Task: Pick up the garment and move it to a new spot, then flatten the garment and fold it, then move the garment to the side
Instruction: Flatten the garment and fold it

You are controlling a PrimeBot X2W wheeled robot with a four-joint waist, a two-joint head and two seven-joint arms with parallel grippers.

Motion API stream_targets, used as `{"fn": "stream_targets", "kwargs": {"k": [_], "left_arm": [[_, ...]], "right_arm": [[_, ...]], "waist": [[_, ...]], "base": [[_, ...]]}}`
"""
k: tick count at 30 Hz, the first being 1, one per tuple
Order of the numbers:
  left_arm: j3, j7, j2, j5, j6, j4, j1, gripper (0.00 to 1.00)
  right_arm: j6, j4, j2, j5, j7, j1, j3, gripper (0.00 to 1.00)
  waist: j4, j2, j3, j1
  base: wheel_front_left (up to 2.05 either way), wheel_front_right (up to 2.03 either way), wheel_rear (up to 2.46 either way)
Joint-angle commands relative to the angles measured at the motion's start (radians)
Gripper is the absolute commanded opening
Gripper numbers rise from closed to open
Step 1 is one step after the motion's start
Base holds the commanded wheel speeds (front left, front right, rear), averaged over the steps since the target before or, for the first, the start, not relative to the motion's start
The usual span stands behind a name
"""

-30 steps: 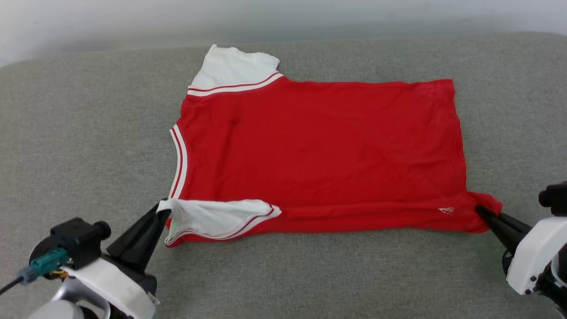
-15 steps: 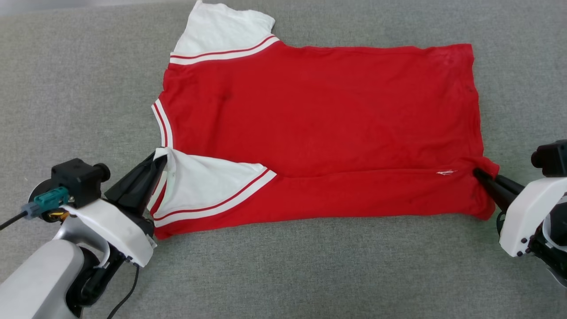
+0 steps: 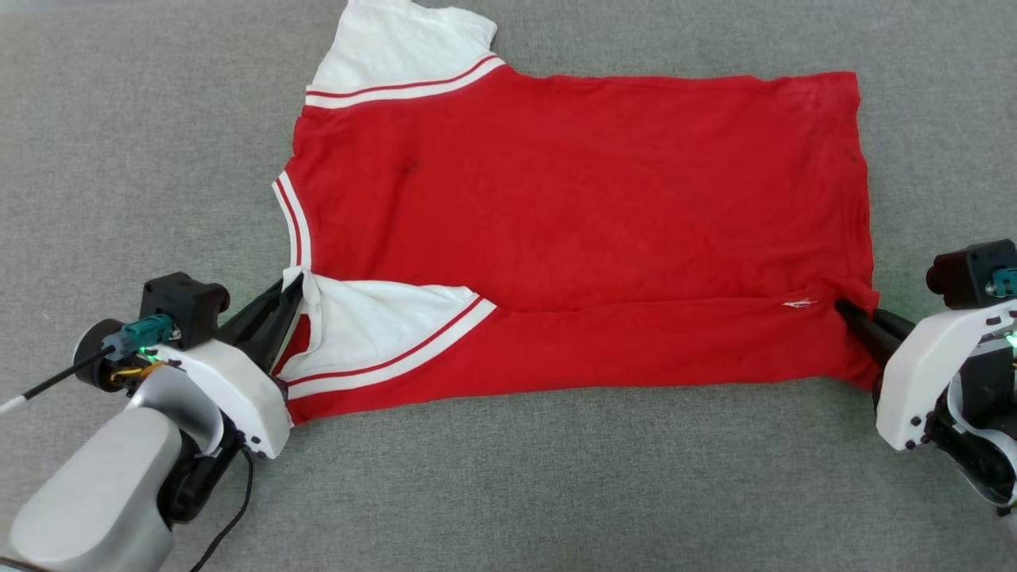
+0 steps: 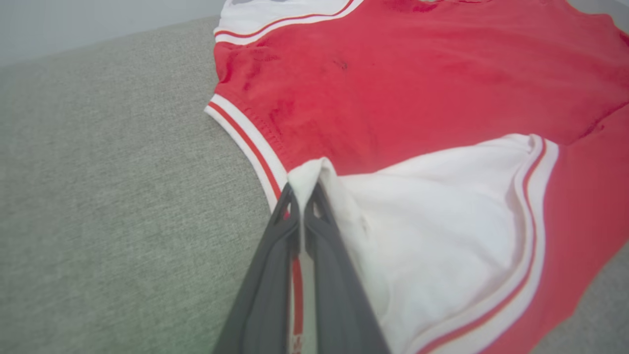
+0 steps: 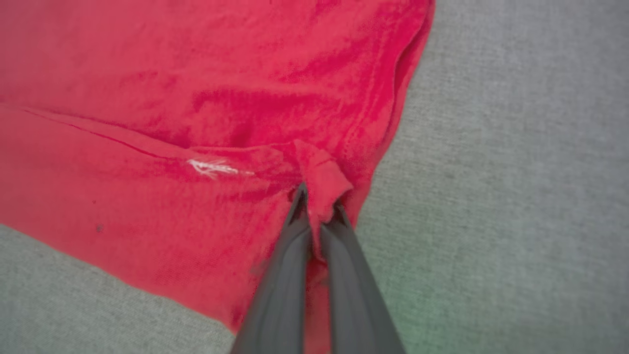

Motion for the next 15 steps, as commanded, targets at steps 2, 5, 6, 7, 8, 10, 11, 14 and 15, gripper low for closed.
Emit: {"fn": "stream_targets", "kwargs": {"k": [2, 5, 6, 7, 8, 10, 11, 14, 15], "left_arm": [[-0.007, 0.001, -0.015, 0.000, 0.003, 0.028, -0.014, 1.00], [-0.009, -0.011, -0.035, -0.005, 0.011, 0.072, -0.014, 1.00], [-0.003, -0.016, -0.044, -0.014, 0.014, 0.083, -0.007, 1.00], [0.003, -0.019, -0.050, -0.020, 0.021, 0.092, 0.000, 1.00], [0.007, -0.023, -0.053, -0.025, 0.029, 0.101, 0.007, 1.00], [0.012, -0.026, -0.060, -0.034, 0.047, 0.110, 0.021, 1.00], [0.017, -0.029, -0.064, -0.040, 0.056, 0.112, 0.029, 1.00], [0.038, -0.028, -0.076, -0.078, 0.080, 0.098, 0.060, 1.00], [0.045, -0.022, -0.078, -0.092, 0.091, 0.090, 0.076, 1.00]], "right_arm": [[-0.001, 0.012, 0.002, -0.022, -0.008, -0.015, 0.004, 1.00], [-0.001, 0.014, 0.001, -0.042, -0.007, -0.019, 0.015, 1.00], [-0.001, 0.013, 0.002, -0.048, -0.008, -0.018, 0.014, 1.00], [-0.001, 0.012, 0.003, -0.051, -0.008, -0.016, 0.011, 1.00], [-0.001, 0.008, 0.003, -0.058, -0.005, -0.012, 0.010, 1.00], [-0.001, 0.001, -0.001, -0.079, 0.004, 0.000, 0.002, 1.00], [-0.001, -0.004, -0.006, -0.097, 0.012, 0.008, 0.004, 1.00], [-0.001, -0.024, 0.008, -0.128, 0.047, 0.038, -0.014, 1.00], [-0.001, -0.031, 0.023, -0.133, 0.062, 0.051, -0.026, 1.00]], "waist": [[0.000, -0.0001, -0.013, -0.0001], [-0.001, -0.0001, -0.036, -0.0001], [-0.001, -0.0001, -0.046, -0.0001], [0.000, -0.0001, -0.057, -0.0001], [0.000, -0.0001, -0.067, -0.0001], [0.002, -0.0001, -0.089, -0.0001], [0.004, -0.0001, -0.100, -0.0001], [0.008, -0.0001, -0.135, -0.0001], [0.009, -0.0001, -0.146, -0.0001]], "base": [[0.00, 0.00, 0.00], [0.00, 0.00, 0.00], [0.00, 0.00, 0.00], [0.00, 0.00, 0.00], [0.00, 0.00, 0.00], [0.00, 0.00, 0.00], [0.00, 0.00, 0.00], [0.00, 0.00, 0.00], [0.00, 0.00, 0.00]]}}
